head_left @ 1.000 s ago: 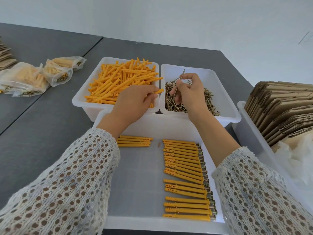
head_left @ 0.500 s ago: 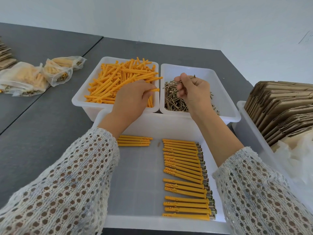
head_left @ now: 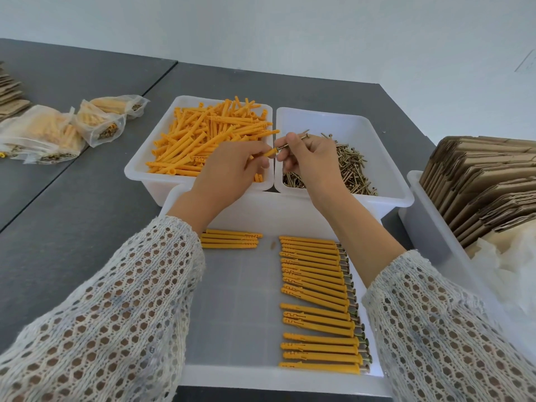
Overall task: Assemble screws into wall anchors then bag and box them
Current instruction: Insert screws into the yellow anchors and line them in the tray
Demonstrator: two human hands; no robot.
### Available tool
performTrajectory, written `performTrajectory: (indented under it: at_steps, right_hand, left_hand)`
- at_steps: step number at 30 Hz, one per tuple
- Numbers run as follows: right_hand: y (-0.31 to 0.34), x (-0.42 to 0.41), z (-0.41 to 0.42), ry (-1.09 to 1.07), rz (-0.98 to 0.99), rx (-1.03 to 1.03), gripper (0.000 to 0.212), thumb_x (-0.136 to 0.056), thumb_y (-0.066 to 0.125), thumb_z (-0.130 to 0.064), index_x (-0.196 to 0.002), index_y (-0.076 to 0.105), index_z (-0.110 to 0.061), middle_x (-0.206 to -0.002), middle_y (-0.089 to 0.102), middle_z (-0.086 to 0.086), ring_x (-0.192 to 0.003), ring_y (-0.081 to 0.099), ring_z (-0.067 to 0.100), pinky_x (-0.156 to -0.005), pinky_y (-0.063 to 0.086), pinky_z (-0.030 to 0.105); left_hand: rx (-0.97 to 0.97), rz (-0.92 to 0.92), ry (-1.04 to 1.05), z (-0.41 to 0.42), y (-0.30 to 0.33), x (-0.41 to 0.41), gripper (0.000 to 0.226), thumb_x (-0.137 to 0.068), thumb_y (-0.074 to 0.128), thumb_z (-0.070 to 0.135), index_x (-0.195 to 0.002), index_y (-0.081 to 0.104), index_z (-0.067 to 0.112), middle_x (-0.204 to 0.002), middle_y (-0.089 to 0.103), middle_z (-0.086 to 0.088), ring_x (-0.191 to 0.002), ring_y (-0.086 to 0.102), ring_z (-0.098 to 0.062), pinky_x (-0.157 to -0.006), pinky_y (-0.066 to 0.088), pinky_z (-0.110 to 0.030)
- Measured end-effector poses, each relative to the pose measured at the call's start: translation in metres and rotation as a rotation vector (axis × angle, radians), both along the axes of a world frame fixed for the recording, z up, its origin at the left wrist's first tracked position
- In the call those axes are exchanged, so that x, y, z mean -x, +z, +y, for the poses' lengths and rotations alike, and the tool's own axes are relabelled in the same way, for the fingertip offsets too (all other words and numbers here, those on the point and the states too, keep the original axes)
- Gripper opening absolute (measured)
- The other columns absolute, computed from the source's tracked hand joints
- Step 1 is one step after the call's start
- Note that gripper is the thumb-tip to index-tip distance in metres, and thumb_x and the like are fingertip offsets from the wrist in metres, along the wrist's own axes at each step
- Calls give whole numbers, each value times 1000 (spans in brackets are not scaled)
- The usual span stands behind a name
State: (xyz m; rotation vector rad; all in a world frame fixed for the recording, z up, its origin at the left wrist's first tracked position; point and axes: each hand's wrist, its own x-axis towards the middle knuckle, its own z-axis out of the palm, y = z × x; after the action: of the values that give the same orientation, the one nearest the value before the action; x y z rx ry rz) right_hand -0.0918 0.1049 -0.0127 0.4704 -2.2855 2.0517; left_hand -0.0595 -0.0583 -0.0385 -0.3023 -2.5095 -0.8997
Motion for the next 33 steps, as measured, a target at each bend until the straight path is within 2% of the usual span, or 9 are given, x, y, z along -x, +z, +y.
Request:
performTrajectory:
  at_steps: [5, 9, 12, 15, 18, 22, 26, 29, 33]
  right_hand:
    - [-2, -6, -10, 91, 21, -94, 22, -98, 58, -14, -117, 57, -2, -71, 65, 8, -51, 54, 14, -55, 49, 24]
    - [-3, -8, -13, 100, 69, -161, 18, -98, 57, -10, -115, 57, -4, -73, 65, 12, -51, 55, 14, -59, 52, 29]
    - [-5, -8, -13, 69, 92, -163, 12, -98, 58, -10, -109, 56, -7, -69, 64, 9, -48, 54, 12, -56, 51, 28]
    - [-6, -7, -16, 57, 165, -232, 10, -96, 61, -13, -102, 62, -6, -66, 64, 7, -50, 53, 10, -58, 51, 31]
    - [-7, -8, -19, 63, 212, -317, 13, -96, 62, -15, -96, 69, -4, -72, 66, 18, -62, 55, 20, -64, 48, 35]
    - [-4, -13, -21, 119, 215, -296, 24, -99, 52, -9, -78, 61, 0, -61, 53, 6, -56, 44, 14, -58, 37, 28]
    - [12, -24, -15, 481, -56, -249, 24, -103, 49, -14, -92, 62, 4, -60, 56, 3, -44, 44, 13, -49, 38, 26]
    - [18, -35, -12, 811, -228, -496, 23, -103, 50, -18, -99, 66, -2, -69, 64, 5, -50, 54, 16, -53, 48, 25]
    - [1, -62, -26, 951, -102, -1119, 19, -99, 51, -14, -89, 64, -5, -75, 69, 8, -54, 60, 16, -61, 57, 32]
  left_hand:
    - [-75, 91, 29, 4, 5, -3, 13, -101, 51, 24, -98, 61, 17, -74, 65, 8, -64, 57, -12, -62, 49, -41]
    - [-173, 124, 92, 8, 10, -6, 16, -103, 50, 24, -111, 55, 12, -76, 73, 0, -65, 61, -24, -68, 49, -48]
    - [-277, 128, 83, 14, 12, -8, 9, -103, 52, 23, -105, 49, 15, -77, 75, 3, -50, 52, -16, -58, 48, -36]
    - [-453, 73, 33, 14, 15, -7, 8, -103, 52, 20, -105, 46, 15, -88, 75, 8, -68, 67, -1, -68, 47, -13]
    - [-559, 17, -44, 12, 16, -5, 7, -104, 50, 17, -107, 45, 15, -94, 75, 2, -92, 72, -8, -83, 54, -23]
    - [-668, -31, -142, 12, 17, -1, 12, -105, 48, 16, -110, 48, 6, -95, 75, 2, -91, 74, -12, -74, 57, -23]
    - [-923, -141, -77, 3, 21, 3, 45, -108, 32, 43, -116, 56, 6, -99, 77, -5, -97, 73, -18, -73, 59, -30]
    - [-1136, -185, 37, -4, 22, 7, 46, -107, 27, 47, -107, 61, 15, -90, 77, -3, -87, 73, -18, -69, 55, -29]
    - [-1243, -194, 54, -8, 21, 9, 40, -107, 34, 45, -106, 62, 17, -84, 75, 2, -83, 69, -14, -69, 51, -27]
